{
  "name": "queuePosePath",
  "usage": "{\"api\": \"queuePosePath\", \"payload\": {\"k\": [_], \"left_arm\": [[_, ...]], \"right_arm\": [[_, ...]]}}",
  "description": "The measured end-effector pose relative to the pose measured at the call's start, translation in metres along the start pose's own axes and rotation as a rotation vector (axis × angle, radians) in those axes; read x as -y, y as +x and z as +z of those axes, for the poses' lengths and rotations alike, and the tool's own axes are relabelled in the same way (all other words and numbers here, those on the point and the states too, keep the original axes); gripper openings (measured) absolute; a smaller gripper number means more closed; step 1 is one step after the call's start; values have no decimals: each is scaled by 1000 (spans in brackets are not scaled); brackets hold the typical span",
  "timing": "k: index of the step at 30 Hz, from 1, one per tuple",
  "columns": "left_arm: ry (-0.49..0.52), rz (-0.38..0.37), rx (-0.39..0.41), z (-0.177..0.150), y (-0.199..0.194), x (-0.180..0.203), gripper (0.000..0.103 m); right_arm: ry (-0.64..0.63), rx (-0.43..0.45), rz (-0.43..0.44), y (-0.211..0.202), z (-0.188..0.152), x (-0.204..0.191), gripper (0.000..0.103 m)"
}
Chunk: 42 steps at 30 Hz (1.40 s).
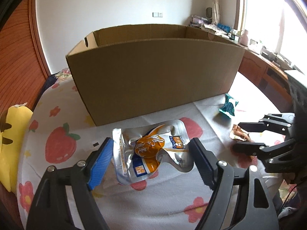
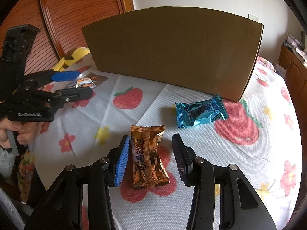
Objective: Organize snacks
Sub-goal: 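Grasp the silver orange-printed packet with the left tool while the right tool grasps the copper-wrapped candy, then lift both snacks over the cardboard box and open both tools to release them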
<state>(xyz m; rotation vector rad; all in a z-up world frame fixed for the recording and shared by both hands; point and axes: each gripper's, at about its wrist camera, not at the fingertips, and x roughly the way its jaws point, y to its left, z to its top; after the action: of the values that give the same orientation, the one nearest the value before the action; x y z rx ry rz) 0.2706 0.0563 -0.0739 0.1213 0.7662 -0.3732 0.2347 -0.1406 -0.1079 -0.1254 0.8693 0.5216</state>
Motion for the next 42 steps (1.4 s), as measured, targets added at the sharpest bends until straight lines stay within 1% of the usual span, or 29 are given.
{"api": "queuePosePath", "payload": {"k": [3,4,5,6,7,11,14,23,30,36,42], "left_arm": [[-3,-2,18,-1,-6,0,81],[-1,-1,24,2,-7,4,81],[0,1,30,3,-9,5,81],[1,1,36,4,-10,6,81],[2,0,40,6,-11,10,81],[3,-8,55,8,-17,14,81],[6,-11,63,7,-21,17,81],[4,-2,94,15,-32,20,81],[-2,16,136,25,-42,21,81],[-9,21,167,32,-48,20,81],[-33,11,197,35,-56,17,81]], "right_arm": [[0,0,-1,0,0,0,46],[0,1,-6,0,0,0,43],[2,4,-10,1,0,0,33],[5,6,-11,1,0,0,31],[8,8,-9,0,0,1,31],[10,14,-20,0,-1,1,23],[8,19,-26,-1,-2,0,22],[10,51,-37,-9,-5,0,21],[13,91,-58,-17,-7,0,21],[28,96,-53,-21,-1,3,21],[36,147,-50,-40,10,6,21]]}}
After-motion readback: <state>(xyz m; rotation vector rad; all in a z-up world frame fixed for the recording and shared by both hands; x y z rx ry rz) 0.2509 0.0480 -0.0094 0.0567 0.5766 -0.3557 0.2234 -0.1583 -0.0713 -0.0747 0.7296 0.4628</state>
